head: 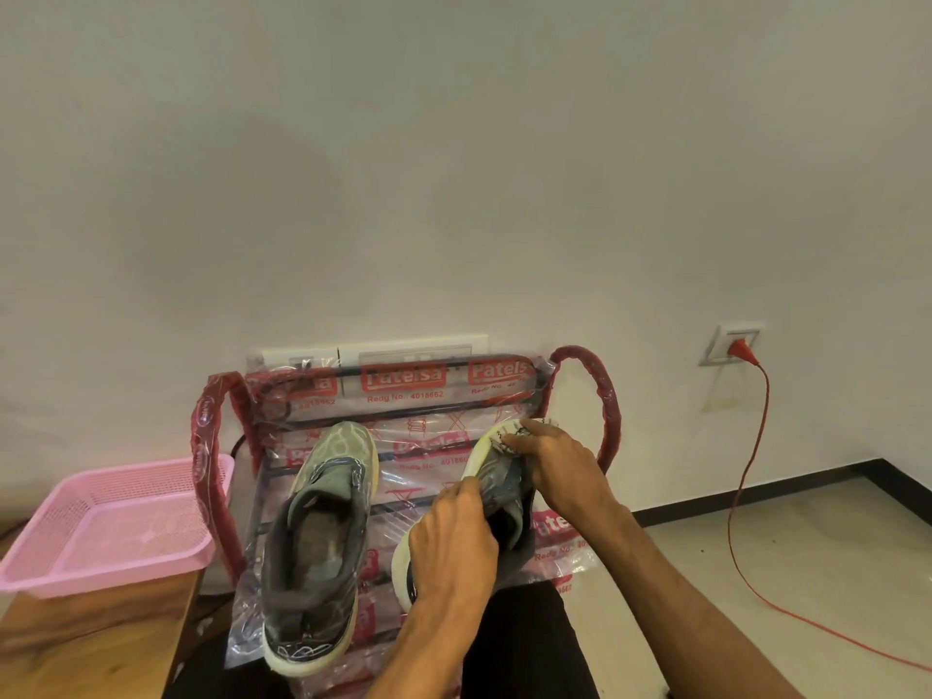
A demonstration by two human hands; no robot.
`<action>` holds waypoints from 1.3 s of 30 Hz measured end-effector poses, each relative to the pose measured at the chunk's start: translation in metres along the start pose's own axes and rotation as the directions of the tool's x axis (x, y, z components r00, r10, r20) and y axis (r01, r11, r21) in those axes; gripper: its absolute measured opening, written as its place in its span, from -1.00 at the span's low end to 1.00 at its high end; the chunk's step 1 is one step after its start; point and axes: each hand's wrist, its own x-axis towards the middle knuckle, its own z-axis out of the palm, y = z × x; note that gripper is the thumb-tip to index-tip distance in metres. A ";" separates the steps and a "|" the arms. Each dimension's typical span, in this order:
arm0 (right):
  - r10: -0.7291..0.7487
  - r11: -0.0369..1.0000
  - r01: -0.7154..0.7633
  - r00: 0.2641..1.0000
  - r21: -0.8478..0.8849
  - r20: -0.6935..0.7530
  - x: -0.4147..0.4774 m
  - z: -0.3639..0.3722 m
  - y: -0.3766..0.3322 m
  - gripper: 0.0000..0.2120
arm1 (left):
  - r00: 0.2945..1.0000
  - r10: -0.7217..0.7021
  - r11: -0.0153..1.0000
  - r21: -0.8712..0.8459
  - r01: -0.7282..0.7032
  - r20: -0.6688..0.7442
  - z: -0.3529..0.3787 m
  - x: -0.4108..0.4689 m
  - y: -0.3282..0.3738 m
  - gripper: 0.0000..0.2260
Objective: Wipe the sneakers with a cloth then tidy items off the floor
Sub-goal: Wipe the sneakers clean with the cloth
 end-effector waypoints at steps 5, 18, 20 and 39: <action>-0.062 0.990 0.065 0.998 0.124 -0.025 -0.018 -0.019 -0.020 -0.62 | 1.000 -0.020 1.000 0.008 0.020 -0.013 0.000 0.000 0.002 -0.71; -0.073 0.995 0.062 0.987 0.079 0.142 -0.035 -0.023 -0.009 -0.59 | 0.998 -0.003 0.999 0.035 0.005 -0.055 -0.001 0.003 0.011 -0.73; -0.073 0.995 0.068 0.995 0.079 0.066 -0.040 -0.024 -0.007 -0.59 | 0.996 -0.030 0.999 0.024 0.033 -0.085 -0.005 0.006 0.010 -0.72; 0.243 0.853 -0.182 0.968 0.489 -0.064 -0.018 0.003 -0.004 -0.65 | 0.981 0.147 0.984 -0.124 -0.131 0.130 -0.012 0.007 -0.011 -0.67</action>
